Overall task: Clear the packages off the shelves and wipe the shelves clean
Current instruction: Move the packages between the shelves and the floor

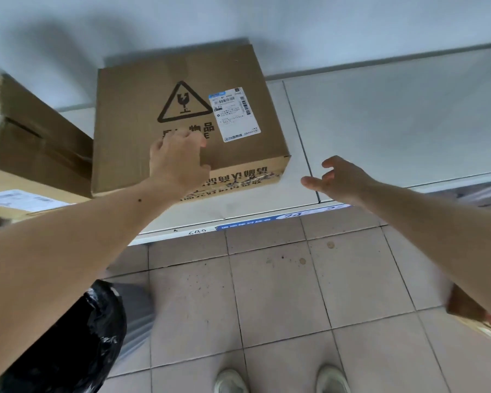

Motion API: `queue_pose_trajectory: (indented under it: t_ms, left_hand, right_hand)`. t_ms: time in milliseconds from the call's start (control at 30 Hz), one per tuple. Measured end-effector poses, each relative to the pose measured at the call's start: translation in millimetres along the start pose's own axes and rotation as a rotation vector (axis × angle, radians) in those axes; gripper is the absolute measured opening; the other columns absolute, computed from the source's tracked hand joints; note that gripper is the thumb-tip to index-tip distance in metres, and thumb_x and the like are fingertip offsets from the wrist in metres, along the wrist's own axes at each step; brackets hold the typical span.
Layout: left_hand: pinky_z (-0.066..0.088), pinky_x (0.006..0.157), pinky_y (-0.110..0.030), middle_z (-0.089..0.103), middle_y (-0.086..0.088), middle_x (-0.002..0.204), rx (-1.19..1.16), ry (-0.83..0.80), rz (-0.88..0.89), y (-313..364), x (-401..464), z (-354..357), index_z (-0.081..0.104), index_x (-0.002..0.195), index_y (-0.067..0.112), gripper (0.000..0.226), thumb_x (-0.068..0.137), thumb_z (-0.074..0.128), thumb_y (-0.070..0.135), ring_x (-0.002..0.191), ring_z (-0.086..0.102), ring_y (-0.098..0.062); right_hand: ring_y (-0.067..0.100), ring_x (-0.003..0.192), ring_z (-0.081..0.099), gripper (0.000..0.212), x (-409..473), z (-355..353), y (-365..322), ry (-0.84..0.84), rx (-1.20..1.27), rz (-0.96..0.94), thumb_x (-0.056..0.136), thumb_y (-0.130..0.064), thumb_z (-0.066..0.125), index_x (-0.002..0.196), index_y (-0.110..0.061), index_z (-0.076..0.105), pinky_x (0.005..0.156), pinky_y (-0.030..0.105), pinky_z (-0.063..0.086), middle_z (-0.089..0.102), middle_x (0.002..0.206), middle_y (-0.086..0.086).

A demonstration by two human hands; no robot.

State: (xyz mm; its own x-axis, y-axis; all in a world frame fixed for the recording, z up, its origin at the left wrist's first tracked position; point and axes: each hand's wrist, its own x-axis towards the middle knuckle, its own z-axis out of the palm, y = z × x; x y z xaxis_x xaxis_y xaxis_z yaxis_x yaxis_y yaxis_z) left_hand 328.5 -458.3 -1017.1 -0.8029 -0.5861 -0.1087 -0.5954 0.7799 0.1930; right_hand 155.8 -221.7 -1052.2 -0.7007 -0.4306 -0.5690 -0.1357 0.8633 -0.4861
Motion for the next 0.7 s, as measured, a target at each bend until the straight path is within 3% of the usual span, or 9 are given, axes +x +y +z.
queue_pose_trajectory:
  t_ms: [133,233,433,567,700]
  left_hand:
    - [0.03,0.109,-0.048,0.058,-0.006,0.125,0.06,-0.031,0.172,59,-1,13,0.062,0.122,0.017,0.037,0.085,0.067,0.019,0.122,0.05,-0.029]
    - [0.036,0.103,-0.045,0.063,-0.004,0.115,0.112,-0.012,0.297,114,-5,27,0.068,0.111,0.018,0.028,0.083,0.064,0.017,0.113,0.054,-0.028]
    - [0.03,0.111,-0.044,0.059,-0.003,0.125,0.166,-0.158,0.49,222,-35,67,0.063,0.118,0.021,0.032,0.087,0.066,0.029,0.122,0.049,-0.026]
    - [0.027,0.111,-0.042,0.059,-0.001,0.122,0.185,-0.231,0.547,298,-71,104,0.063,0.116,0.022,0.031,0.088,0.066,0.033,0.12,0.05,-0.024]
    - [0.043,0.098,-0.037,0.063,0.0,0.113,0.22,-0.282,0.617,371,-106,142,0.066,0.111,0.023,0.03,0.086,0.067,0.039,0.108,0.058,-0.024]
  right_hand:
    - [0.023,0.126,0.052,0.063,-25,-15,59,-0.002,-0.07,0.031,0.088,-0.049,0.068,0.138,-0.014,0.049,0.102,0.032,0.039,0.057,0.135,0.005]
    - [0.024,0.125,0.054,0.053,-47,-29,118,0.003,-0.136,0.073,0.091,-0.042,0.066,0.134,-0.013,0.055,0.107,0.036,0.041,0.057,0.138,0.006]
    - [0.024,0.126,0.052,0.051,-98,-52,241,-0.016,-0.121,0.225,0.092,-0.043,0.066,0.133,-0.014,0.055,0.108,0.042,0.041,0.057,0.137,0.006]
    - [0.024,0.125,0.053,0.052,-138,-65,327,-0.042,-0.062,0.313,0.092,-0.042,0.066,0.134,-0.015,0.054,0.104,0.037,0.044,0.055,0.137,0.006]
    - [0.024,0.124,0.053,0.051,-173,-74,411,-0.066,-0.045,0.352,0.092,-0.042,0.067,0.133,-0.016,0.054,0.101,0.035,0.044,0.056,0.137,0.005]
